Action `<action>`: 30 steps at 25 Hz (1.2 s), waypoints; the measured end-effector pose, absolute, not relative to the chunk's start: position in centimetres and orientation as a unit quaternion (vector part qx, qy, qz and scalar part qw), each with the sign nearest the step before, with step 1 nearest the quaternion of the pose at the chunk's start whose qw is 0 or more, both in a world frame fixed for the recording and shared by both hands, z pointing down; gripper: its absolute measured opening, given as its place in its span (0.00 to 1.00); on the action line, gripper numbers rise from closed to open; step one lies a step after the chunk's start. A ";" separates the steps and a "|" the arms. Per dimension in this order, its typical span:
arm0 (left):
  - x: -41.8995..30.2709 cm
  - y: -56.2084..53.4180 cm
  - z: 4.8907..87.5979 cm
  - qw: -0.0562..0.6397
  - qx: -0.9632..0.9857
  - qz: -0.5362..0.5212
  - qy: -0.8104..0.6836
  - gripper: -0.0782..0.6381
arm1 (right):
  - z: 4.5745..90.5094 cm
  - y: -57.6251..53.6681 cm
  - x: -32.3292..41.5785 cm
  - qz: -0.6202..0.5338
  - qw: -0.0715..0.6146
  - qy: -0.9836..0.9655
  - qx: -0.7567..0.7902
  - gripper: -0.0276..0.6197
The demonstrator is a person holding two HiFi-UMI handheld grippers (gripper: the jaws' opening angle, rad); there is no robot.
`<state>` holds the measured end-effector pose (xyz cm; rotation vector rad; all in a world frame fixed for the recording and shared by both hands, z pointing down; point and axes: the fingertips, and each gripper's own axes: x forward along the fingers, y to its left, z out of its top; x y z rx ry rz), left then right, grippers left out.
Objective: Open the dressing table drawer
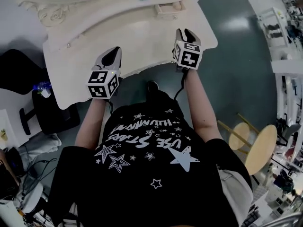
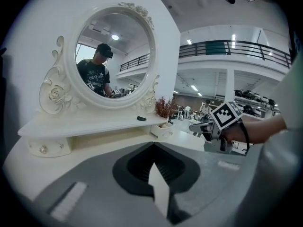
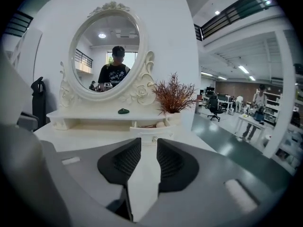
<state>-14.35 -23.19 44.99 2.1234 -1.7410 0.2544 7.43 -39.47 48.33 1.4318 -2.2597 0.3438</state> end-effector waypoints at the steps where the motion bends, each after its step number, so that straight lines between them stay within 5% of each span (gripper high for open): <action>1: -14.6 -22.7 44.8 0.190 0.759 0.087 -0.617 0.11 | 47.9 -38.5 7.4 0.125 0.217 -0.815 0.523 0.24; 6: -15.1 -19.6 44.4 0.188 0.775 0.078 -0.599 0.11 | 45.6 -33.5 7.5 0.116 0.195 -0.806 0.546 0.08; 30: -15.4 -2.1 47.5 0.198 0.827 0.106 -0.515 0.11 | 44.2 -7.4 8.7 0.131 0.145 -0.757 0.623 0.08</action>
